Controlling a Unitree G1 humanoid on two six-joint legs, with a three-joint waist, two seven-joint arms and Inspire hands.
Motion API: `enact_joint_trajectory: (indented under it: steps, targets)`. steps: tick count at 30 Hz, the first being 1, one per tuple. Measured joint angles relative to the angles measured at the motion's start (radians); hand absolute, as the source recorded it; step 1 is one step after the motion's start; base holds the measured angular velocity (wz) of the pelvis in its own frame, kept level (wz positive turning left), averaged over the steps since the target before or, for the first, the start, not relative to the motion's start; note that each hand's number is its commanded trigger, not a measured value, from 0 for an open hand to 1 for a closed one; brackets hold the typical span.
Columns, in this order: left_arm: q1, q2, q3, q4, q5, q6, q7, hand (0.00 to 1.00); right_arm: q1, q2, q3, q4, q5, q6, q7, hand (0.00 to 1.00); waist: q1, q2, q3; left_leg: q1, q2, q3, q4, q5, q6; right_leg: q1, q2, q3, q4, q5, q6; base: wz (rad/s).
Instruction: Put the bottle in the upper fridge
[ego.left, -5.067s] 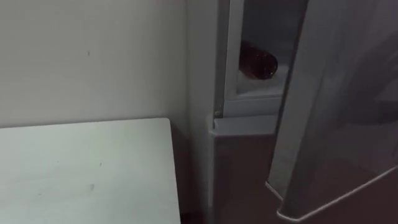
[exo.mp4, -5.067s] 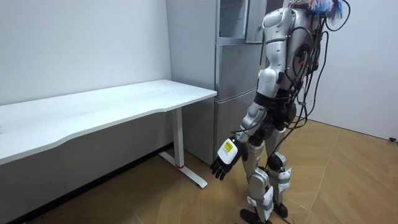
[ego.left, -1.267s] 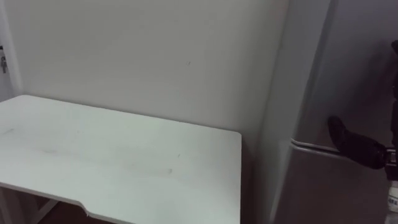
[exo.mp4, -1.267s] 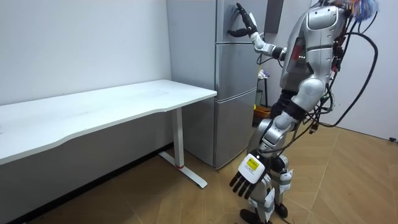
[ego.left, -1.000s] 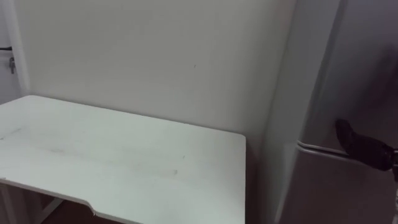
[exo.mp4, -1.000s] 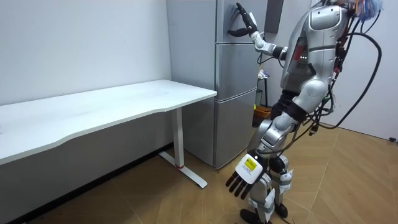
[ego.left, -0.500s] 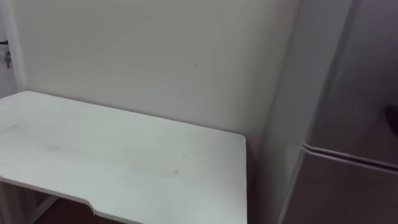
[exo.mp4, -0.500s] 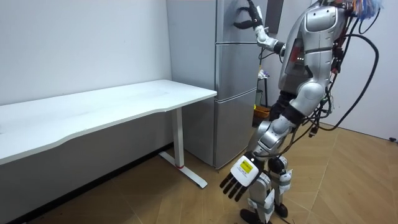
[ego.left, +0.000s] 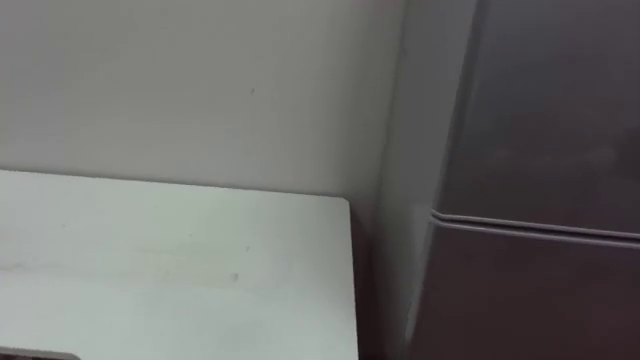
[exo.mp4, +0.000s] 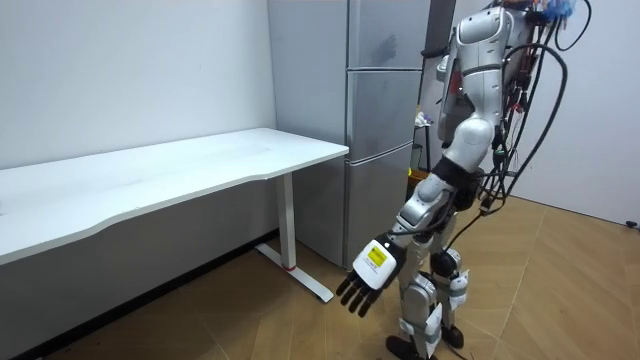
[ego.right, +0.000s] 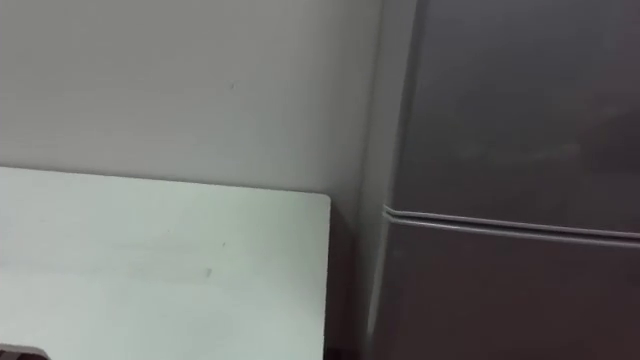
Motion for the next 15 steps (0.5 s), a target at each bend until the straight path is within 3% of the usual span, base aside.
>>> enact_joint_trajectory:
  steps: [5,10,13,15]
  targets:
    - [-0.002,-0.001,0.000,0.002,-0.026,0.001,0.003,0.00,0.069,0.003,-0.022,0.000,0.020,0.000,-0.035,0.00,-0.001,-0.015,0.0062,0.013,0.009,0.020,-0.001,-0.011,-0.003,0.005,0.007,0.012,0.000,0.000,0.000,-0.16]
    - [-0.003,-0.003,0.000,0.003,-0.061,0.009,0.003,0.00,0.111,0.019,-0.051,0.000,0.099,0.000,-0.031,0.00,-0.020,-0.004,0.0036,0.012,0.012,0.025,-0.001,-0.014,-0.004,-0.002,0.008,0.019,-0.001,0.001,-0.001,-0.05]
    - [-0.003,-0.011,-0.002,0.006,-0.081,0.022,0.014,0.00,0.145,0.054,-0.057,0.005,0.177,0.000,-0.028,0.00,-0.023,0.014,0.0020,0.012,0.013,0.031,-0.002,-0.014,-0.004,-0.003,0.010,0.025,-0.001,0.003,-0.004,-0.07]
    - [-0.003,-0.023,0.000,0.009,-0.082,0.025,0.027,0.00,0.209,0.099,-0.057,0.012,0.285,0.004,-0.012,0.00,-0.021,0.022,0.0010,0.013,0.013,0.031,-0.003,-0.015,-0.004,-0.001,0.010,0.025,-0.001,0.003,-0.004,0.00]
